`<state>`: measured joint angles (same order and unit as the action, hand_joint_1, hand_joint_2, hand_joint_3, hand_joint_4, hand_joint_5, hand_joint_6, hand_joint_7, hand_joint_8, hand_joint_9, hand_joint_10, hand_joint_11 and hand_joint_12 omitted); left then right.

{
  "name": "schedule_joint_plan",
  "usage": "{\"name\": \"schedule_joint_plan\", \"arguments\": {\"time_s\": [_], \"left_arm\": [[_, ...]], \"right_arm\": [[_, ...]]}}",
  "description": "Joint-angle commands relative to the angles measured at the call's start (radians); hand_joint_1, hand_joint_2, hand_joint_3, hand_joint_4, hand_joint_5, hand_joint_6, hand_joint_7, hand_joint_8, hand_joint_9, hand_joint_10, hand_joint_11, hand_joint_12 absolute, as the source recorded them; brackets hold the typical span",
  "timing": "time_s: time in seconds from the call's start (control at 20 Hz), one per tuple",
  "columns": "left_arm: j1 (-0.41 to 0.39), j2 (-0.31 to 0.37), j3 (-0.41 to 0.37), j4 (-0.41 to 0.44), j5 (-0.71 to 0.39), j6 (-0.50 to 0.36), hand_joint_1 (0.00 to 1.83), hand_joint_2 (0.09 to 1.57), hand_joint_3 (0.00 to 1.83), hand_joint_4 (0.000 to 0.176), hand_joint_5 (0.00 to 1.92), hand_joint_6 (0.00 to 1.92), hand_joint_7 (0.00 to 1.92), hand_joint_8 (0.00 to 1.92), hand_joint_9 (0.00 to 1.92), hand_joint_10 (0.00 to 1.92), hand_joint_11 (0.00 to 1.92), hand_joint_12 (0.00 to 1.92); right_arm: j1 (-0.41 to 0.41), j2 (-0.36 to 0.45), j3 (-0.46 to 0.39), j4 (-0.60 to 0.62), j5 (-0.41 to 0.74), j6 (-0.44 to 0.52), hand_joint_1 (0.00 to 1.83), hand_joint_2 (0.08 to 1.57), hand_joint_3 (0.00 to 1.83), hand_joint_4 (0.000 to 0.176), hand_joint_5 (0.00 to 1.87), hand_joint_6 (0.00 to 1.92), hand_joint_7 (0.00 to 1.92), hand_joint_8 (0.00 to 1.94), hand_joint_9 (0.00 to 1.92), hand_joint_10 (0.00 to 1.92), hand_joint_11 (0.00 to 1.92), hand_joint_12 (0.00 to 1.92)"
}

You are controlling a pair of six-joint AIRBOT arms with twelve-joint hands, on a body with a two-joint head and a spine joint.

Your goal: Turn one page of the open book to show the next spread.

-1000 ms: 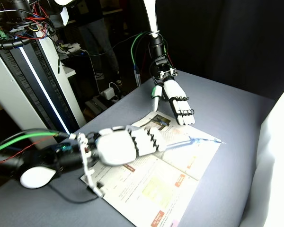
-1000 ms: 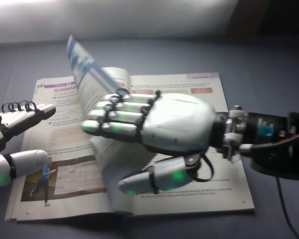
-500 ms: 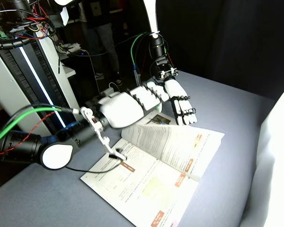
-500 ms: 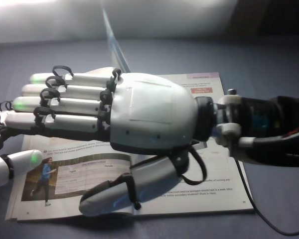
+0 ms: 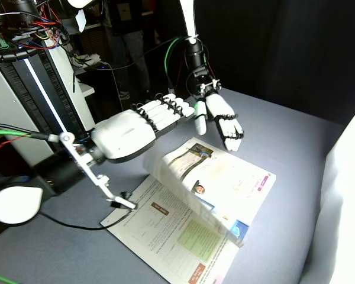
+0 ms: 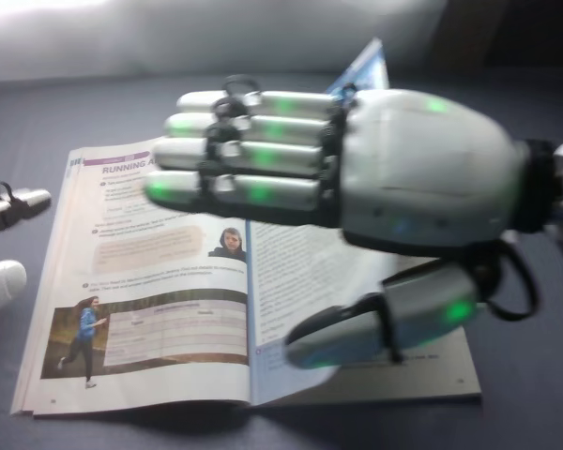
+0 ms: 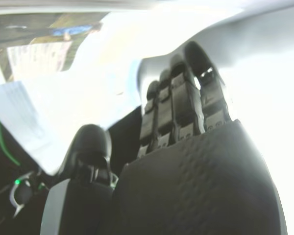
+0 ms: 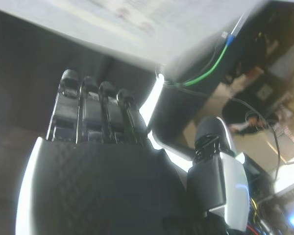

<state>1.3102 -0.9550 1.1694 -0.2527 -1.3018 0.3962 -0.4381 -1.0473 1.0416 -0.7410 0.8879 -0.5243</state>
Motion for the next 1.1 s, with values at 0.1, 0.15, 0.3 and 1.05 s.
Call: {"name": "schedule_joint_plan", "arguments": {"time_s": [0.1,0.15,0.3,1.05], "left_arm": [[-0.002,0.011,-0.002,-0.005,-0.141,0.005,0.25,1.39,0.01,0.0,0.09,0.01,0.0,0.0,0.0,0.0,0.0,0.0],[-0.001,0.014,-0.004,-0.003,-0.141,0.007,0.25,1.39,0.0,0.0,0.1,0.01,0.0,0.0,0.0,0.0,0.0,0.0],[-0.001,0.024,-0.009,0.009,-0.127,0.009,0.29,1.36,0.0,0.0,0.11,0.01,0.0,0.0,0.0,0.0,0.0,0.0],[0.012,0.035,-0.014,0.002,-0.1,0.012,0.25,1.35,0.0,0.025,0.04,0.01,0.0,0.0,0.0,0.0,0.0,0.0]], "right_arm": [[-0.03,0.115,-0.044,0.138,0.035,-0.067,0.0,1.12,0.0,0.008,0.0,0.0,0.0,0.0,0.0,0.0,0.0,0.0],[-0.047,0.146,-0.058,0.164,0.002,-0.086,0.0,1.14,0.0,0.003,0.0,0.0,0.0,0.0,0.0,0.0,0.0,0.0],[-0.102,0.195,-0.075,0.219,-0.114,-0.116,0.01,1.15,0.0,0.009,0.0,0.0,0.0,0.0,0.0,0.0,0.0,0.0],[-0.238,0.117,-0.009,0.192,-0.503,-0.092,0.0,1.22,0.02,0.0,0.0,0.0,0.0,0.0,0.0,0.0,0.0,0.0]]}}
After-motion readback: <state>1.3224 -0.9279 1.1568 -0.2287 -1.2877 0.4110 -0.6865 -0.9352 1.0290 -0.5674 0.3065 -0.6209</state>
